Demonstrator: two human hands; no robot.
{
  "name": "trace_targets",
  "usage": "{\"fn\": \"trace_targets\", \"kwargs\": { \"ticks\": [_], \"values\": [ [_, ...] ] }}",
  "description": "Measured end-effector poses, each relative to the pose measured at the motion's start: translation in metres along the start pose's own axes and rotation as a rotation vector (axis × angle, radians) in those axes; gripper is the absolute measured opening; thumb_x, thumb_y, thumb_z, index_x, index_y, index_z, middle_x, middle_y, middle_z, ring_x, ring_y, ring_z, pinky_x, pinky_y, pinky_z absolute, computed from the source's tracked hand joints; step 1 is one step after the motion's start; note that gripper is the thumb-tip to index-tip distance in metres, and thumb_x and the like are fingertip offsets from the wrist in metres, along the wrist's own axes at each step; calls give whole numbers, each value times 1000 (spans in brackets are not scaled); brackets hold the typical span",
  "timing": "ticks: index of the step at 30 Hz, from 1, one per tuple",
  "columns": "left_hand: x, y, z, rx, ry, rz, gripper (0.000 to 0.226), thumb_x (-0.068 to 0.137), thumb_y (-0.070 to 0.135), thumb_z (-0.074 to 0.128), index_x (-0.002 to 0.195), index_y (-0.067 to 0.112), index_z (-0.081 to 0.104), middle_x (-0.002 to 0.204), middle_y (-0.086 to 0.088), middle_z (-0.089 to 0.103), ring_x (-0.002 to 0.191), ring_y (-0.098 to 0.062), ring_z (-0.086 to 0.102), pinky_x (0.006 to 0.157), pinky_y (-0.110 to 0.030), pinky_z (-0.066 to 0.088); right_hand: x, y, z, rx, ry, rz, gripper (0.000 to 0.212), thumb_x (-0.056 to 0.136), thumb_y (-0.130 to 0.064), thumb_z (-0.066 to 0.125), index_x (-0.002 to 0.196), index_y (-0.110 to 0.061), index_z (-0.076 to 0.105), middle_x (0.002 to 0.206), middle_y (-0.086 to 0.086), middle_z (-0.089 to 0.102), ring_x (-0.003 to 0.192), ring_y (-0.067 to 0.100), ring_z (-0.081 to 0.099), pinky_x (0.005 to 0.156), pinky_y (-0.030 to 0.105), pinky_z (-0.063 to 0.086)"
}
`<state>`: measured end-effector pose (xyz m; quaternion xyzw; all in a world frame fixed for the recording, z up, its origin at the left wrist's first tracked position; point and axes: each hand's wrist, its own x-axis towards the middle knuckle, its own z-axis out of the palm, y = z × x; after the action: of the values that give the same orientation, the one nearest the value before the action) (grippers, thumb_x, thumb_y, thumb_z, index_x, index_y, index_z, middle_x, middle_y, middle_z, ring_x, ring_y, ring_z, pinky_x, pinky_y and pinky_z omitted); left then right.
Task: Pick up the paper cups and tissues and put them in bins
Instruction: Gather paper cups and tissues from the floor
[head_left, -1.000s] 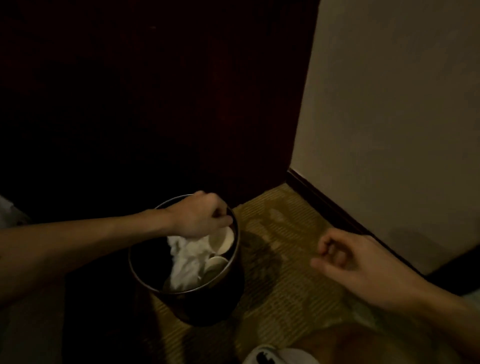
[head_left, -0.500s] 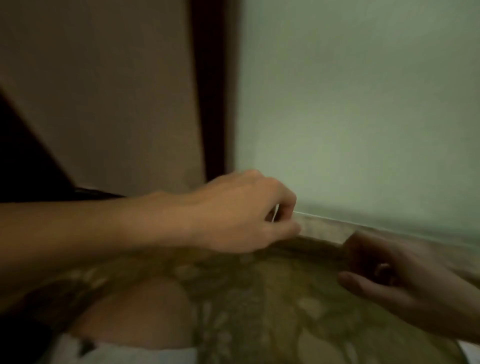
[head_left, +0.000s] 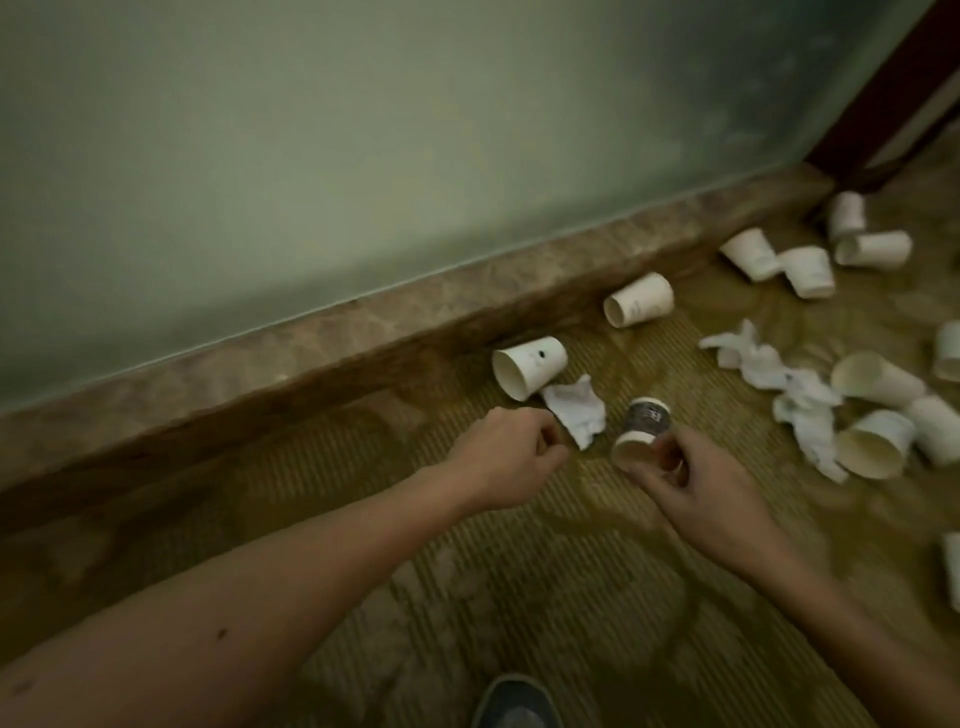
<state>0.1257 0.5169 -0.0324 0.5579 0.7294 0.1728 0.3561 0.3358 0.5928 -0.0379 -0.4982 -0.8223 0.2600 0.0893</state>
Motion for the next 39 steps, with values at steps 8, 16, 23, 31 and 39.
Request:
{"fn": "trace_targets", "kwargs": {
  "ticks": [8,16,23,31,39],
  "values": [
    [61,10,73,-324,-12,-166,38,96,37,56,132,24,59,116,0,66,101,-17,62,85,-30,50,38,62,33,249,111,481,60,88,-59,57,126,-13,47,130,12,52,117,30,51,91,37,41],
    [82,9,98,-476,-43,-263,38,99,40,50,134,28,58,122,-5,64,112,-25,59,98,-44,50,67,87,59,444,83,700,75,76,-63,68,130,-16,45,117,2,50,109,27,57,92,51,52],
    [82,9,103,-641,-13,-328,35,98,46,49,125,27,60,117,1,63,106,-18,59,95,-44,51,59,86,62,658,24,616,47,82,-45,73,113,-22,47,101,3,65,84,16,68,80,47,59],
    [69,-6,84,-1145,13,-474,54,79,51,75,119,16,63,104,-8,74,89,-24,73,74,-38,60,31,26,49,822,-398,292,25,88,-26,70,108,-25,57,86,2,76,73,16,71,59,27,57],
    [55,-53,41,-1273,240,-595,58,75,38,82,121,12,58,101,-13,74,81,-27,74,66,-38,59,95,-25,71,495,-205,206,60,87,-50,65,134,-20,45,130,0,55,113,15,56,92,37,51]
  ]
}}
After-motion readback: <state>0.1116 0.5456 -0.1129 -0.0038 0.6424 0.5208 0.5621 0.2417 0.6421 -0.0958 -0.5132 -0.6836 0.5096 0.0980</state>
